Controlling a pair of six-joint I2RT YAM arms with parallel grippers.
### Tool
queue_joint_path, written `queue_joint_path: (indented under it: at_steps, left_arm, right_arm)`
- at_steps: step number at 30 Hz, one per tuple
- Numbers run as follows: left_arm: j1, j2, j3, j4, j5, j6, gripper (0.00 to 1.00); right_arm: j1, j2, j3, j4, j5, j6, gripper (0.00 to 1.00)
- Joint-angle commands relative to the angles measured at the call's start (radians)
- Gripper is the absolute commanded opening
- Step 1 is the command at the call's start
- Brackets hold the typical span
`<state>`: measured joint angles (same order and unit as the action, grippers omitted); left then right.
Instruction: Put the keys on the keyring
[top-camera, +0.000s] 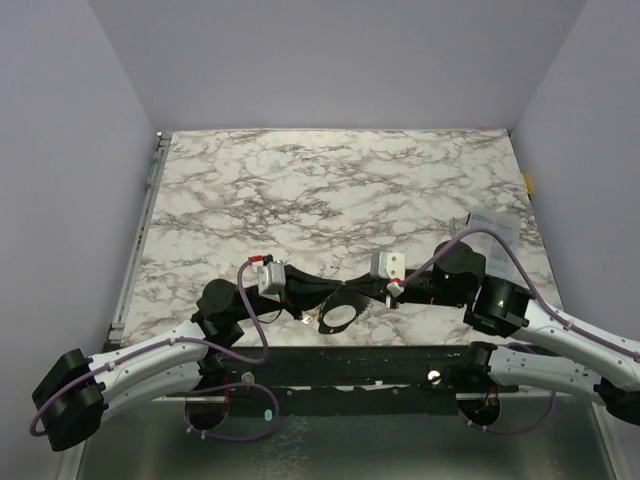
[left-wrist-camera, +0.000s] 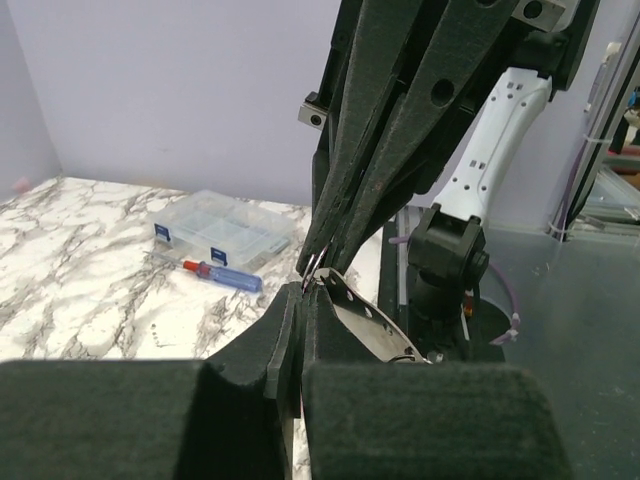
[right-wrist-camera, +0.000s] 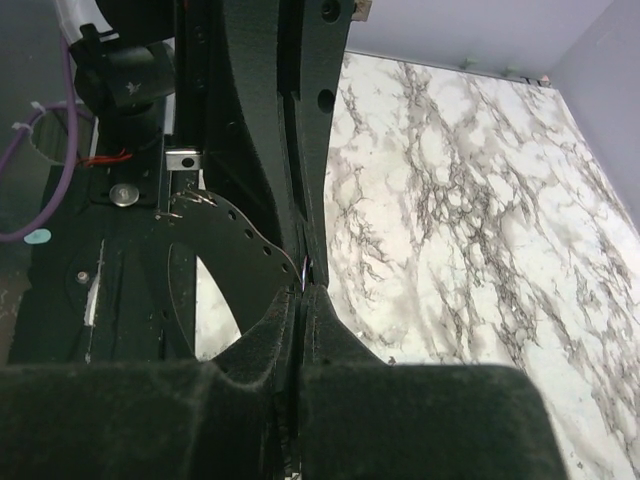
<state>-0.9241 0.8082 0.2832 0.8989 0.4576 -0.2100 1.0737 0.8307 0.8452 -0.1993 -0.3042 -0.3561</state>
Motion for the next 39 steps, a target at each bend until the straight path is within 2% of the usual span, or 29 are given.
queue_joint_path:
  at_steps: [1, 5, 7, 11, 16, 19, 25, 30, 36, 39]
  left_arm:
    - [-0.005, -0.034, 0.032, -0.045, 0.030, 0.071, 0.08]
    - [-0.005, -0.050, 0.042, -0.105, 0.030, 0.117, 0.20]
    - [-0.004, -0.063, 0.048, -0.140, 0.034, 0.154, 0.30]
    - [-0.004, -0.106, 0.091, -0.309, 0.010, 0.274, 0.43]
    - [-0.004, -0.167, 0.131, -0.517, -0.057, 0.391, 0.50]
    - [-0.004, -0.228, 0.112, -0.560, -0.142, 0.395, 0.51]
    - [-0.005, -0.317, 0.062, -0.576, -0.461, 0.192, 0.51]
    - [-0.005, -0.346, 0.074, -0.679, -0.573, 0.026, 0.52]
    - [-0.004, -0.277, 0.173, -0.883, -0.716, -0.257, 0.64]
    - [-0.005, -0.191, 0.248, -1.015, -0.761, -0.338, 0.71]
  right_arm:
    - [0.005, 0.013, 0.011, -0.055, 0.029, -0.082, 0.01]
    - [0.005, 0.006, -0.005, -0.062, 0.043, -0.146, 0.00]
    - [0.005, 0.000, -0.013, -0.056, 0.048, -0.178, 0.01]
    - [0.005, -0.027, -0.044, -0.029, 0.058, -0.238, 0.01]
    - [0.005, -0.052, -0.095, -0.009, 0.106, -0.308, 0.01]
    - [0.006, -0.073, -0.125, 0.009, 0.128, -0.340, 0.01]
    - [0.021, -0.117, -0.198, 0.067, 0.205, -0.424, 0.01]
    - [0.026, -0.129, -0.234, 0.088, 0.223, -0.464, 0.00]
    - [0.027, -0.122, -0.248, 0.120, 0.175, -0.416, 0.01]
    - [0.026, -0.133, -0.272, 0.126, 0.142, -0.445, 0.01]
